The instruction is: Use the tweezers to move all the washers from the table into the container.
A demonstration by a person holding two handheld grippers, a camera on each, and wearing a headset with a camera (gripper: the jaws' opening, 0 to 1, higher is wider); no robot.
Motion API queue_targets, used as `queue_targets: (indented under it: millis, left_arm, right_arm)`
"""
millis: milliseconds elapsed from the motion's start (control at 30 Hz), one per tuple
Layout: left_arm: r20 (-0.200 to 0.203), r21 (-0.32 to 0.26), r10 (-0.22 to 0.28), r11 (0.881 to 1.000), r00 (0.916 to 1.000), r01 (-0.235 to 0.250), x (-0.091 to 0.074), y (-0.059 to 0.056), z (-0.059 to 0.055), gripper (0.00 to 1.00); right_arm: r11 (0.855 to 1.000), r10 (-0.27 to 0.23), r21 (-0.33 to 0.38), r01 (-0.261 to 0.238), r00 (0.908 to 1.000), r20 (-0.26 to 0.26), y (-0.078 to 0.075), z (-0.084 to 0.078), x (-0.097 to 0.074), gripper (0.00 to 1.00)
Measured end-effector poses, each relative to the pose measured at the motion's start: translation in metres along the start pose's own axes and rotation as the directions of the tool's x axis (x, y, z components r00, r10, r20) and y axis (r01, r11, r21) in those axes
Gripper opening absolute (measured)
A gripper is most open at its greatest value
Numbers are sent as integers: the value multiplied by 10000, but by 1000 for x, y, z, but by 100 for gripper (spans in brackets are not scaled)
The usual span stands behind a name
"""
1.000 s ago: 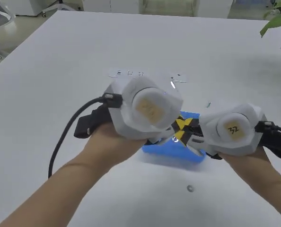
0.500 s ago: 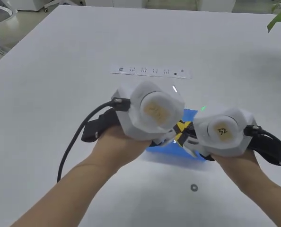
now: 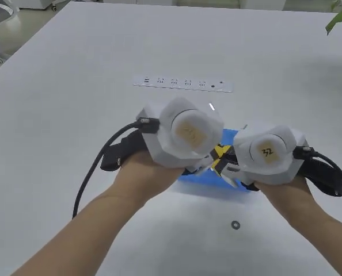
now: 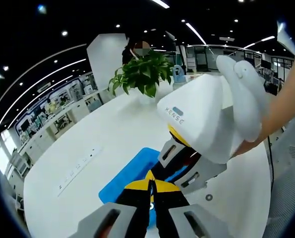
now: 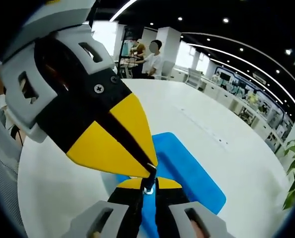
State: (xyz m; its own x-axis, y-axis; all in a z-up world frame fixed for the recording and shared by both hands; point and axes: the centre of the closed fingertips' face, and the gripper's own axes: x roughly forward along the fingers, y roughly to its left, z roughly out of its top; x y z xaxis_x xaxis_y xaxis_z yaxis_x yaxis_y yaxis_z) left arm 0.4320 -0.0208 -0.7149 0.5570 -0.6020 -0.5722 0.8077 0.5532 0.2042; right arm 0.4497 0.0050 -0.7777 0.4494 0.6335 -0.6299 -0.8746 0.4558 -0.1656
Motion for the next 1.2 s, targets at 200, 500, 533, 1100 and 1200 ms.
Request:
queue_targets:
  millis: [200,500,533,1100,1200]
  left_arm:
    - [146,154,49,9999,9999,-51,-9,-2,6,0]
    - [1085,251,368,9989,9934,-398,-54,-18,43,0]
    - [1190,226,340,9991,9923,-370,-58,-21,46,0]
    - [1394,230,-416,9990,9894,387,-70,-77,48,0]
    - [1217,355,-622,9977,9906,583,-66,-86,43,0]
  right_arm:
    - [9996,-198,-205,200,9998,91,2,5,-10,5]
    - [9967,-636,-424,688,9914,1143,12,37,-59,5]
    - [9973,-619,-323,664,9903,1243,14,39,-64,5]
    - [9951,-916,456,873,9905,1026,50,12,-103,5]
    - [9944,-861,693,803,9927,840,56,1,-103,5]
